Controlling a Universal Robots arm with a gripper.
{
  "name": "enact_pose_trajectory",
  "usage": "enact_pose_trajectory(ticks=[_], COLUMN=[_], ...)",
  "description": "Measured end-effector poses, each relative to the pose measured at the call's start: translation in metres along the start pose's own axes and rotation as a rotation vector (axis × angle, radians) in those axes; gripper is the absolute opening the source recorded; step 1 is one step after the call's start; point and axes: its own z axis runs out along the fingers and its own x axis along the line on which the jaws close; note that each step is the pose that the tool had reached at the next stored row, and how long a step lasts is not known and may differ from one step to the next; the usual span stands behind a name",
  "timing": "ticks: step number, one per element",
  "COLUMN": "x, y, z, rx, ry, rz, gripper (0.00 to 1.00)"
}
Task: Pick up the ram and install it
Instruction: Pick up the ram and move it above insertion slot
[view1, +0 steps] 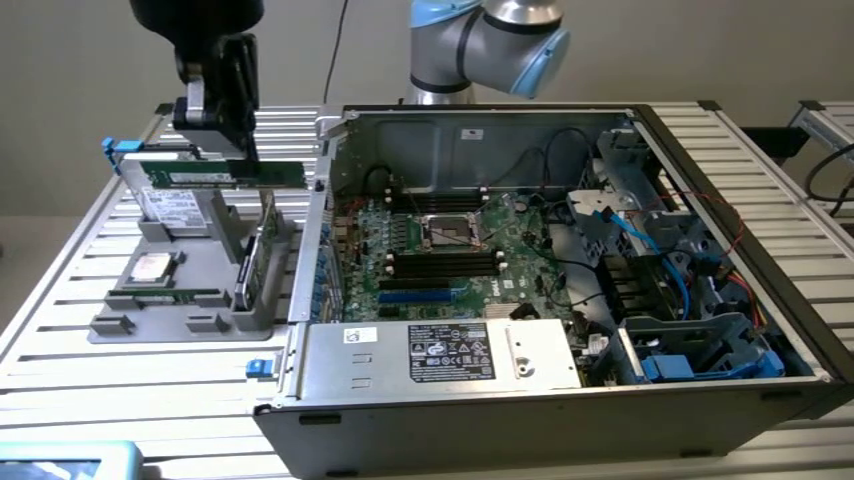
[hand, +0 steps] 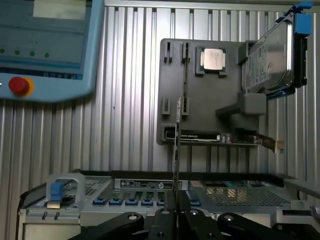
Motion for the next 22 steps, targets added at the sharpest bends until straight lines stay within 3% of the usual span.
enact_pose_trajectory(ticks=[22], x=[0.0], y=[-0.1002], z=[-0.0057], rx=[-0.0021], ry=[-0.0007], rz=[-0.001], gripper=[0.13])
